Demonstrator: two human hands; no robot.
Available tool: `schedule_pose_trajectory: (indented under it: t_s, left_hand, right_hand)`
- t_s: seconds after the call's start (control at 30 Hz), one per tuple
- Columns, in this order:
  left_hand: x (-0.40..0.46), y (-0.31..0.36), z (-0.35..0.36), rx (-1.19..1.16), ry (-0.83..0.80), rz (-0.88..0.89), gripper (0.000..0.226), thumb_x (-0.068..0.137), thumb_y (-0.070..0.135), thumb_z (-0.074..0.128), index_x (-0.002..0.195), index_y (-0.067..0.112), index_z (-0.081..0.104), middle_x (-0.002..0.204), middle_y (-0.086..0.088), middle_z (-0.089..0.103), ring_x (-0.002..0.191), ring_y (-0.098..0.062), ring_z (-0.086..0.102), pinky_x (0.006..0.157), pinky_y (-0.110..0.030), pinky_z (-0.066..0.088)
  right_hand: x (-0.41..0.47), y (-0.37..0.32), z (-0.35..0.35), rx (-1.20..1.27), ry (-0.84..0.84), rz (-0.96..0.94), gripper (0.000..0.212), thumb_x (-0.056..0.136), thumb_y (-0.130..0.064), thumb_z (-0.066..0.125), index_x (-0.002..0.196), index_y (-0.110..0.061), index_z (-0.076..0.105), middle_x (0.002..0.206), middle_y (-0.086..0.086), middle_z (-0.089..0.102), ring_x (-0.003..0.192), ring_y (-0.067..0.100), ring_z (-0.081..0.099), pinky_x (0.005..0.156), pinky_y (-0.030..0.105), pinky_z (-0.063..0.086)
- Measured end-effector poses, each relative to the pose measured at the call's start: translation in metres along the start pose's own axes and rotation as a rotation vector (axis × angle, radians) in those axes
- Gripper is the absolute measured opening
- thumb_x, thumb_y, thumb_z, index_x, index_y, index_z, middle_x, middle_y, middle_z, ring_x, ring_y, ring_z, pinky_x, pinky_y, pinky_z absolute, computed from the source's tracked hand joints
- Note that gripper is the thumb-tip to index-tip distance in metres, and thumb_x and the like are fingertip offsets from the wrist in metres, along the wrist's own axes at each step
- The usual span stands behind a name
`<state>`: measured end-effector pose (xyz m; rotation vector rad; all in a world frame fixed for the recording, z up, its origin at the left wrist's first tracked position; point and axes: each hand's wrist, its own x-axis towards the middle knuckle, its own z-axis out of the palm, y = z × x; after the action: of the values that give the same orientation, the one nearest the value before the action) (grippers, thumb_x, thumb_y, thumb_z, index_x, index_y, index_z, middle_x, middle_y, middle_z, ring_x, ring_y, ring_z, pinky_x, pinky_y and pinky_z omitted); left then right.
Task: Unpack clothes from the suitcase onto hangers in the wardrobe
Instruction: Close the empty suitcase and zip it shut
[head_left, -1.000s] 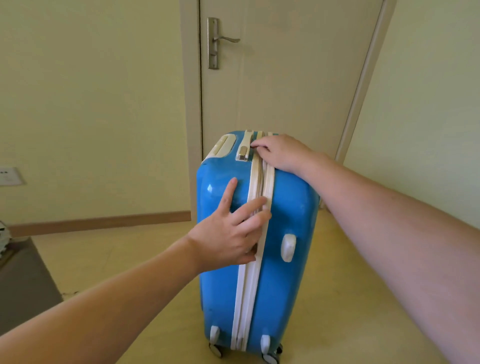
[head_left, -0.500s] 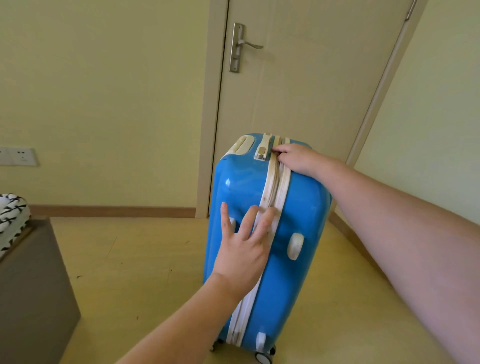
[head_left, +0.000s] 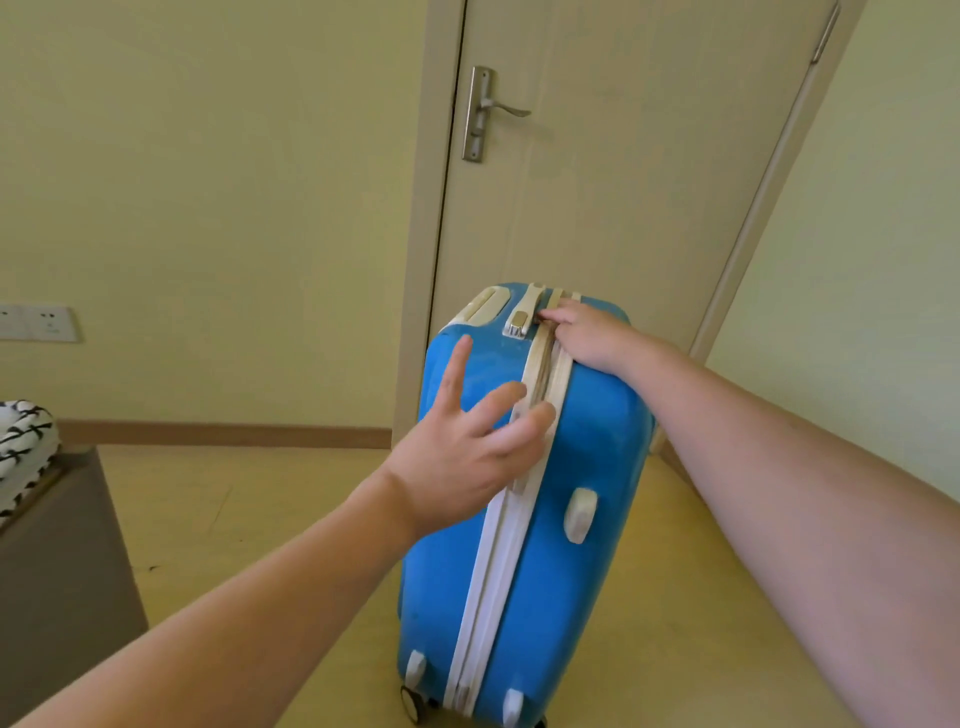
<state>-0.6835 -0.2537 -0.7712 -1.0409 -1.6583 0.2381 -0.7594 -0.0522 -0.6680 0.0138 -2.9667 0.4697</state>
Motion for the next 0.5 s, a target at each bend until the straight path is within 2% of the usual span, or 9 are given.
schedule_pose_trajectory:
  t_s: [0.07,0.17,0.27,0.33,0.43,0.5]
  left_hand:
    - [0.021,-0.018,-0.006,0.026,0.029,0.012,0.034,0.091,0.001,0.027,0.095,0.012,0.058,0.12,-0.007,0.038,0.11,-0.031,0.049,0.102,-0.073,0.027]
    - [0.043,-0.035,-0.006,0.016,0.01,0.014,0.036,0.09,0.0,0.024,0.09,0.008,0.06,0.116,-0.01,0.04,0.108,-0.033,0.055,0.104,-0.07,0.027]
    - [0.054,-0.041,0.0,-0.06,0.015,-0.072,0.019,0.084,0.001,0.04,0.092,0.006,0.057,0.116,-0.011,0.041,0.11,-0.033,0.051,0.104,-0.067,0.031]
    - [0.064,-0.046,0.009,-0.096,-0.008,-0.13,0.011,0.083,0.005,0.055,0.094,0.005,0.057,0.115,-0.012,0.042,0.104,-0.033,0.05,0.102,-0.065,0.035]
    - [0.08,-0.058,0.025,-0.173,-0.087,-0.247,0.021,0.086,0.019,0.068,0.096,0.004,0.059,0.109,-0.011,0.049,0.091,-0.032,0.053,0.091,-0.056,0.047]
    - [0.092,-0.066,0.035,-0.201,-0.179,-0.295,0.025,0.088,0.029,0.067,0.099,0.007,0.061,0.111,-0.008,0.051,0.093,-0.03,0.055,0.086,-0.047,0.05]
  right_hand:
    - [-0.001,0.002,0.0,0.014,0.024,0.024,0.048,0.104,-0.014,0.025,0.15,-0.02,0.035,0.163,0.001,0.007,0.149,0.018,0.01,0.117,0.028,0.007]
    - [-0.003,0.01,-0.006,0.036,0.072,0.039,0.05,0.102,-0.008,0.027,0.152,-0.013,0.028,0.163,0.005,0.002,0.149,0.019,0.008,0.117,0.027,0.008]
    - [-0.004,0.018,-0.007,0.023,0.058,0.141,0.055,0.098,-0.009,0.038,0.151,-0.008,0.026,0.161,0.012,0.01,0.147,0.032,0.013,0.119,0.04,0.016]
    - [-0.002,0.019,-0.008,-0.048,-0.008,0.277,0.052,0.098,-0.017,0.035,0.148,-0.005,0.03,0.158,0.017,0.017,0.143,0.037,0.02,0.117,0.047,0.021]
    - [-0.004,0.014,-0.01,-0.09,-0.093,0.327,0.048,0.1,-0.012,0.02,0.144,-0.002,0.036,0.155,0.018,0.027,0.141,0.036,0.027,0.116,0.045,0.023]
    - [-0.005,0.016,-0.01,-0.114,-0.075,0.28,0.044,0.102,-0.008,0.018,0.137,0.0,0.043,0.152,0.016,0.031,0.139,0.034,0.029,0.114,0.042,0.024]
